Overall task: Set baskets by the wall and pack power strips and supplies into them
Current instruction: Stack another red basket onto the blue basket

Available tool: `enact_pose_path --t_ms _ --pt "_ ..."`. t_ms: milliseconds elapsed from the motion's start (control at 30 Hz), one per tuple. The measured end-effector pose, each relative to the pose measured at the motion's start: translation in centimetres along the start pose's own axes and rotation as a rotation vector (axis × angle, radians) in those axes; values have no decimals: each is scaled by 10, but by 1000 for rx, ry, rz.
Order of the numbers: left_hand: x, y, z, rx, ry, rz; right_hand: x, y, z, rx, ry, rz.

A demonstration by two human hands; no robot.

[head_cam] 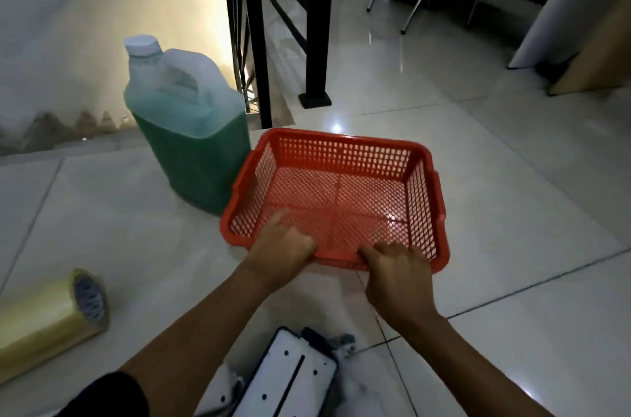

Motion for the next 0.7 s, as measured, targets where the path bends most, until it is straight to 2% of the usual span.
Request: enact_pose_path --t_ms 100,200,300,400,500,567,700 --pt "-4 23 -13 18 53 -193 -3 41 -10 -136 -27 -34" --pt "-12 57 -29 17 20 -263 14 86 -23 -278 82 -7" --pt "-6 92 -55 64 55 -364 41 124 -25 -296 203 55" --pt "22 111 -92 150 149 -377 92 137 -16 -234 337 121" --pt "65 137 -142 146 284 -288 157 137 -8 -209 463 189" --pt "88 154 -181 127 363 -273 203 148 -12 -255 550 220" --pt "118 196 -275 21 553 -365 304 197 -44 -461 723 197"
Point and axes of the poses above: each hand's wrist, its own z-axis towards the middle knuckle, its own y-axis out of the back of the hand, x = y × z, the point moved 10 cm from there along z, towards the middle knuckle, and after that the axes turned 2 degrees about z, right-handed, at the moved point
